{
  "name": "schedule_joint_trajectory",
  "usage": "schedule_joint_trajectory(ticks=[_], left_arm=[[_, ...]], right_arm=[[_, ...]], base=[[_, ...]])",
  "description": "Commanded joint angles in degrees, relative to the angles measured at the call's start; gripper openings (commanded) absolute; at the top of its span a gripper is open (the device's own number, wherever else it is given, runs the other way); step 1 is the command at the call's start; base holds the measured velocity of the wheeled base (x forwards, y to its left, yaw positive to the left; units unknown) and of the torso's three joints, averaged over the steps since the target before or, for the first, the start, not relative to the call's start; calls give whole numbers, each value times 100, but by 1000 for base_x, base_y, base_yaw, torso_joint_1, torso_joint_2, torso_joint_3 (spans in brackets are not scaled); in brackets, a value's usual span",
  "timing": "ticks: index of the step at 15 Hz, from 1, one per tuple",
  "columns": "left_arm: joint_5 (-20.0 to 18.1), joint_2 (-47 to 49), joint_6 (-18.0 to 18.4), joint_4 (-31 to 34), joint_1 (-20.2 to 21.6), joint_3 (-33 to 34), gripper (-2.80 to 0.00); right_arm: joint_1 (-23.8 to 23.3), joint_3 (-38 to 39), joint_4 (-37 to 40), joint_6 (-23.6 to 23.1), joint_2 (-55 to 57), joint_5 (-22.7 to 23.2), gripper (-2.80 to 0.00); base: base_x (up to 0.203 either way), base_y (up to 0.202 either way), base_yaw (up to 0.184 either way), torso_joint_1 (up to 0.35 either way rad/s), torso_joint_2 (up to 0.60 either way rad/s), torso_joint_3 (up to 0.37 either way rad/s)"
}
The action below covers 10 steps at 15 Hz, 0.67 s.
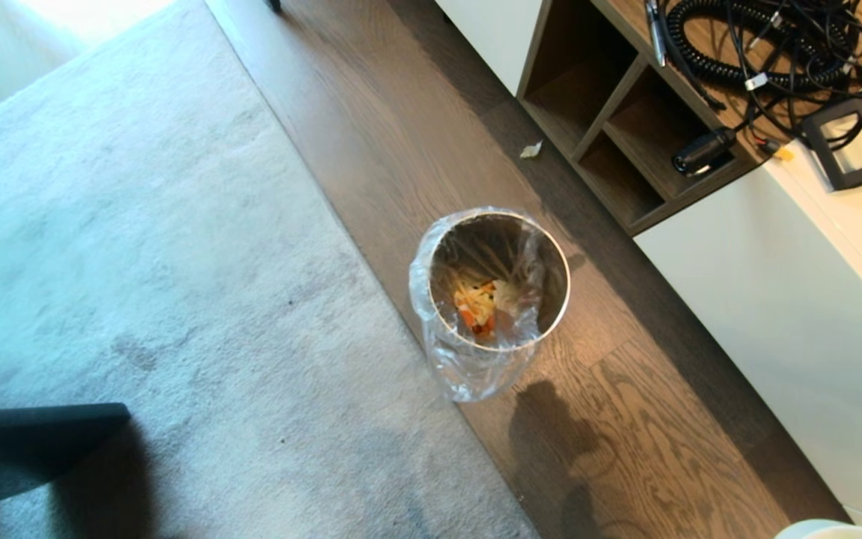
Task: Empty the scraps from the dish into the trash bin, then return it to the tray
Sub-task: Pick up the plate with leftover food
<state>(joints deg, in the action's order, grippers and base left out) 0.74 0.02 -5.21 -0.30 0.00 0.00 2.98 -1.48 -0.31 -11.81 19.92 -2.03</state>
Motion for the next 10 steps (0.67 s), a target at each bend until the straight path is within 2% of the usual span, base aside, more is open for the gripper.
schedule_joint_trajectory(ticks=[1,4,7,10], left_arm=[[5,-2,-7,-5,0,0,-280],[5,-2,-7,-5,0,0,-280],[5,-2,-7,-5,0,0,-280],[5,-2,-7,-5,0,0,-280]], right_arm=[[-120,-34,90,6,-795,106,-280],[-211,-40,123,127,-1172,130,-280],[-276,70,157,426,-1917,359,-280],[-289,113,119,677,-1992,388,-280]], base=[[0,0,0,0,0,0],[0,0,0,0,0,0],[0,0,0,0,0,0],[0,0,0,0,0,0]])
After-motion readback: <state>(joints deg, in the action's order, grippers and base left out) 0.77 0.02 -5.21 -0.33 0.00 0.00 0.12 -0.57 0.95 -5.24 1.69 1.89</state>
